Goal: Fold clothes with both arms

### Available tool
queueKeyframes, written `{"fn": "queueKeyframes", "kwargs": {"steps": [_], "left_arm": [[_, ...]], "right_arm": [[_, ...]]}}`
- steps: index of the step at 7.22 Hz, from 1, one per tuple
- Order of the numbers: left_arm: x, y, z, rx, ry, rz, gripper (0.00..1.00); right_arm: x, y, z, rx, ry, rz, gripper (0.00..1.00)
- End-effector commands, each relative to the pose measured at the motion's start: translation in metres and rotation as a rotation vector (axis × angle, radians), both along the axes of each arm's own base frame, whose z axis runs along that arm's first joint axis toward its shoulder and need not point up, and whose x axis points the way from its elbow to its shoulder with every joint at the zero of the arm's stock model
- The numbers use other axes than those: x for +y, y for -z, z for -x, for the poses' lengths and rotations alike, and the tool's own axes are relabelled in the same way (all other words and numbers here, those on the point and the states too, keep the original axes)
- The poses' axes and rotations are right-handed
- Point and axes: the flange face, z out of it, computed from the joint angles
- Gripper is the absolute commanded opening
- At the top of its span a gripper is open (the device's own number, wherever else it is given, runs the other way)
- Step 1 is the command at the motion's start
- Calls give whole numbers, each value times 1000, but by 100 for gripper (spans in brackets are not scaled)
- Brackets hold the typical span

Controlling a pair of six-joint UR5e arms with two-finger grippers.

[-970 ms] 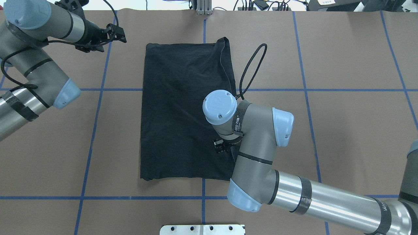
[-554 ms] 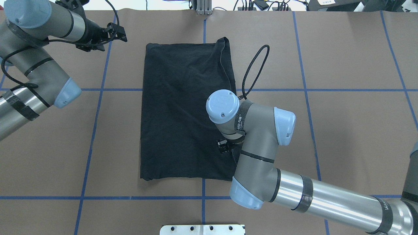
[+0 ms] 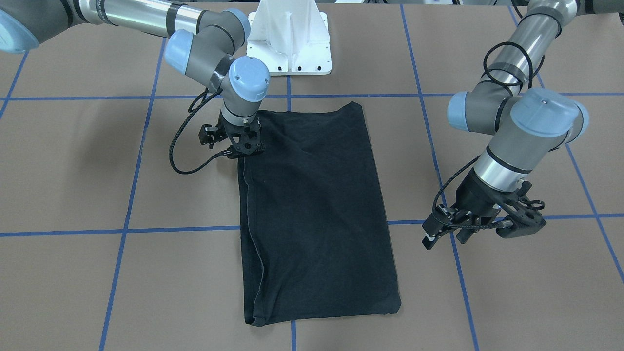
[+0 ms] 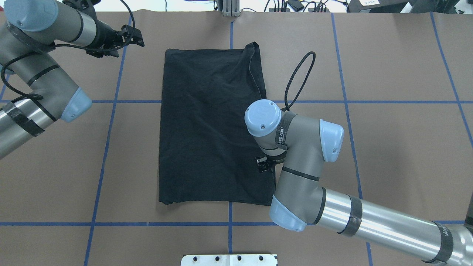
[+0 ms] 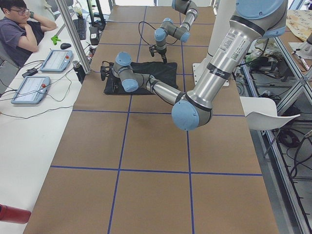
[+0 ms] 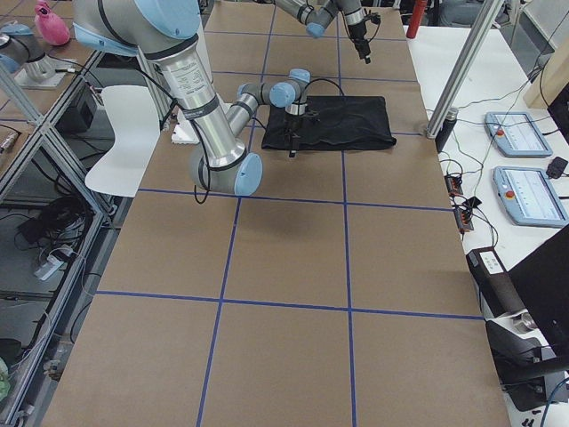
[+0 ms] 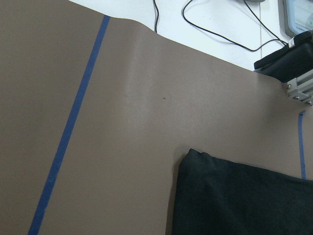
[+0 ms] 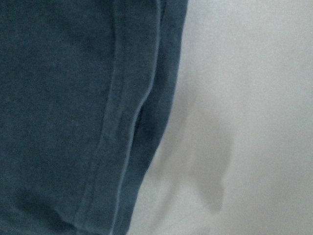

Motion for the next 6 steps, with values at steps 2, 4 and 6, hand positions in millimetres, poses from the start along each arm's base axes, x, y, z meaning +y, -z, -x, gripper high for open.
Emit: {"fn": "queueKeyframes", "kwargs": {"steps": [2, 4, 6], "left_arm": [[0, -2, 0, -2, 0, 2, 100], [1, 5, 1, 4, 0, -6, 100], [1, 4, 1, 5, -1, -6, 100]], "right_arm": [[-28, 7, -23, -28, -40, 23, 100], [-55, 36, -38, -76, -78, 2, 100], [-77, 59, -37, -129, -104, -73, 100]]}}
